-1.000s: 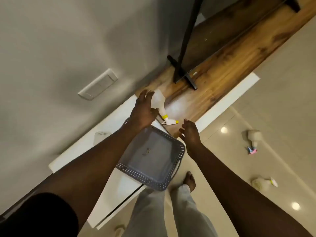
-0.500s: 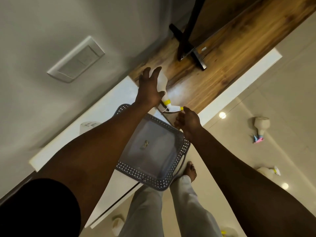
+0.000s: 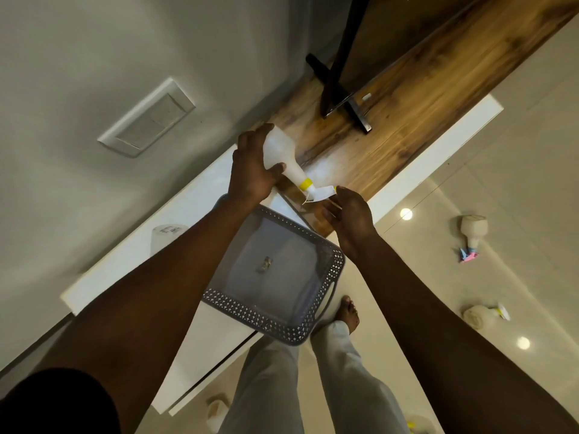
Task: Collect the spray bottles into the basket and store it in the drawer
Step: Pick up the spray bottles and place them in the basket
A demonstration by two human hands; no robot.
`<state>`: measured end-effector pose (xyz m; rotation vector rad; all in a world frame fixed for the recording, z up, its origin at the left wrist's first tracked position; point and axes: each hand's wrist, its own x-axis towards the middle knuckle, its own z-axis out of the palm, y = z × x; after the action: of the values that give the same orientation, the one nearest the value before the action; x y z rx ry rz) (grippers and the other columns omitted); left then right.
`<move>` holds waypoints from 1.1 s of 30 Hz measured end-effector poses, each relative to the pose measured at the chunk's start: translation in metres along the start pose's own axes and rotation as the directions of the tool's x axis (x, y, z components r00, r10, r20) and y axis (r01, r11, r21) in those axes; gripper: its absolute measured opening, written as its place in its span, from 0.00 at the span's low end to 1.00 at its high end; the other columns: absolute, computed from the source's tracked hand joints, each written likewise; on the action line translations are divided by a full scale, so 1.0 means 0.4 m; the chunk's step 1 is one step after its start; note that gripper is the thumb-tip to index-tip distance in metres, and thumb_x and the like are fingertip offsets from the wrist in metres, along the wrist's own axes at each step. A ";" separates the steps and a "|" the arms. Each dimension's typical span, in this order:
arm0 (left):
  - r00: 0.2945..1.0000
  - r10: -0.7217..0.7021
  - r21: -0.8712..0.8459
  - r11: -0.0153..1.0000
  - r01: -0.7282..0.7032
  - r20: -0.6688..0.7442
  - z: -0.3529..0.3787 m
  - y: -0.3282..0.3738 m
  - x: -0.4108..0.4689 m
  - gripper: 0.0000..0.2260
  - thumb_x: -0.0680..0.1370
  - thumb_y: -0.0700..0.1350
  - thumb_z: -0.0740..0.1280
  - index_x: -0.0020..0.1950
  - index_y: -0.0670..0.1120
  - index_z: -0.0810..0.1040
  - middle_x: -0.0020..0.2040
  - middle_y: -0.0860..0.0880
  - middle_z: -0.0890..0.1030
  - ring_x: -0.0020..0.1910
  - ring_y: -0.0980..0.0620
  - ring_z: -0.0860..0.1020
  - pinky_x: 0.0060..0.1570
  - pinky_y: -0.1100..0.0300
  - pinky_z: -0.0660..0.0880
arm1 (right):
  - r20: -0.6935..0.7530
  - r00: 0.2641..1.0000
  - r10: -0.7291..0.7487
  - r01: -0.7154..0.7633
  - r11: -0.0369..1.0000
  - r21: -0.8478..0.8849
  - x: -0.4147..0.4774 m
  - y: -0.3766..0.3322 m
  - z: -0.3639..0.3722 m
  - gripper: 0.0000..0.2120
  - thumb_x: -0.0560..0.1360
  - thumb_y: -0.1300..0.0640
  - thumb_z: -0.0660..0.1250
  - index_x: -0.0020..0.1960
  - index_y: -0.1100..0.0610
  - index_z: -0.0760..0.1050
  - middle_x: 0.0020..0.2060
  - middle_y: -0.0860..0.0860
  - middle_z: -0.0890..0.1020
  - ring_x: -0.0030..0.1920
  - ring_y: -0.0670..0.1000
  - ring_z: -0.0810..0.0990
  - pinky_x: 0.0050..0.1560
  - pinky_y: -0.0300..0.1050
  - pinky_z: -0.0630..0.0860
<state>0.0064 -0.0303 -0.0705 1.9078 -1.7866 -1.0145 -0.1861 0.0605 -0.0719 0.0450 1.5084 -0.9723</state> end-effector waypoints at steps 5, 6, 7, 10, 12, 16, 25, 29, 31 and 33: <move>0.998 -0.043 -0.199 0.979 0.035 -0.036 -0.106 -0.021 -0.101 0.37 0.72 0.51 0.80 0.78 0.55 0.70 0.73 0.47 0.73 0.70 0.46 0.75 0.67 0.46 0.78 | 0.030 0.991 -0.132 0.133 0.991 -0.016 -0.108 -0.010 0.012 0.10 0.82 0.53 0.69 0.61 0.54 0.81 0.62 0.58 0.84 0.63 0.58 0.84 0.61 0.48 0.83; 0.997 -0.073 -0.252 0.965 0.065 -0.025 -0.124 -0.030 -0.128 0.36 0.71 0.53 0.81 0.77 0.56 0.71 0.74 0.48 0.73 0.69 0.46 0.76 0.66 0.45 0.79 | 0.059 0.985 -0.159 0.162 0.986 -0.041 -0.138 -0.006 0.019 0.09 0.81 0.52 0.70 0.60 0.53 0.83 0.61 0.58 0.85 0.63 0.58 0.84 0.62 0.50 0.83; 0.995 -0.103 -0.302 0.948 0.098 -0.002 -0.135 -0.041 -0.156 0.36 0.71 0.54 0.81 0.77 0.57 0.71 0.74 0.50 0.74 0.68 0.47 0.78 0.64 0.46 0.81 | 0.090 0.978 -0.189 0.195 0.978 -0.071 -0.167 0.000 0.026 0.10 0.80 0.51 0.71 0.60 0.51 0.84 0.60 0.56 0.85 0.61 0.57 0.85 0.61 0.51 0.83; 0.984 -0.168 -0.389 0.904 0.179 0.063 -0.153 -0.084 -0.251 0.34 0.71 0.58 0.79 0.75 0.61 0.72 0.72 0.53 0.76 0.62 0.54 0.82 0.57 0.60 0.83 | 0.170 0.952 -0.255 0.284 0.942 -0.179 -0.251 0.031 0.060 0.12 0.80 0.53 0.72 0.62 0.51 0.84 0.54 0.52 0.87 0.53 0.52 0.86 0.54 0.51 0.84; 0.977 -0.199 -0.437 0.874 0.212 0.077 -0.147 -0.116 -0.308 0.30 0.72 0.58 0.78 0.73 0.62 0.73 0.70 0.54 0.78 0.61 0.62 0.81 0.54 0.70 0.80 | 0.224 0.943 -0.247 0.292 0.936 -0.198 -0.294 0.059 0.086 0.14 0.79 0.53 0.73 0.63 0.51 0.82 0.51 0.51 0.87 0.51 0.52 0.86 0.56 0.53 0.84; 0.909 -0.355 -0.672 0.621 0.404 0.219 -0.098 -0.183 -0.397 0.29 0.74 0.54 0.78 0.74 0.58 0.75 0.70 0.49 0.81 0.67 0.49 0.81 0.66 0.47 0.80 | 0.254 0.926 -0.280 0.366 0.832 -0.417 -0.329 0.122 0.131 0.04 0.78 0.51 0.72 0.52 0.45 0.82 0.47 0.50 0.87 0.50 0.55 0.87 0.57 0.61 0.84; 0.824 -0.479 -0.856 0.245 0.456 0.302 0.002 -0.253 -0.406 0.14 0.86 0.44 0.64 0.70 0.44 0.80 0.64 0.40 0.85 0.69 0.38 0.80 0.71 0.43 0.75 | 0.321 0.901 -0.291 0.432 0.551 -0.713 -0.290 0.216 0.243 0.14 0.77 0.48 0.71 0.57 0.54 0.84 0.50 0.50 0.88 0.51 0.51 0.86 0.54 0.50 0.82; 0.807 -0.514 -0.844 0.260 0.470 0.291 0.020 -0.274 -0.377 0.15 0.85 0.43 0.63 0.69 0.39 0.80 0.61 0.37 0.85 0.63 0.39 0.84 0.57 0.53 0.83 | 0.345 0.881 -0.325 0.469 0.491 -0.734 -0.269 0.236 0.278 0.11 0.77 0.49 0.72 0.53 0.56 0.84 0.44 0.49 0.87 0.44 0.48 0.84 0.46 0.38 0.79; 0.797 -0.524 -0.840 0.252 0.481 0.300 0.024 -0.284 -0.364 0.15 0.85 0.43 0.63 0.69 0.38 0.80 0.58 0.40 0.86 0.60 0.42 0.85 0.55 0.54 0.83 | 0.349 0.874 -0.338 0.477 0.465 -0.745 -0.261 0.242 0.292 0.11 0.77 0.49 0.72 0.53 0.56 0.84 0.42 0.47 0.85 0.40 0.45 0.81 0.38 0.24 0.71; 0.793 -0.516 -0.842 0.226 0.490 0.323 0.028 -0.292 -0.352 0.16 0.85 0.43 0.62 0.69 0.37 0.79 0.58 0.40 0.85 0.60 0.43 0.84 0.61 0.50 0.81 | 0.349 0.878 -0.327 0.470 0.459 -0.754 -0.252 0.246 0.302 0.10 0.77 0.50 0.72 0.53 0.56 0.84 0.41 0.46 0.83 0.38 0.43 0.79 0.35 0.23 0.68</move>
<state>0.0894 0.1256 -0.1193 1.6365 -0.2148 -1.6835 -0.0122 0.1041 -0.0236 -1.1156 1.7286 -0.4920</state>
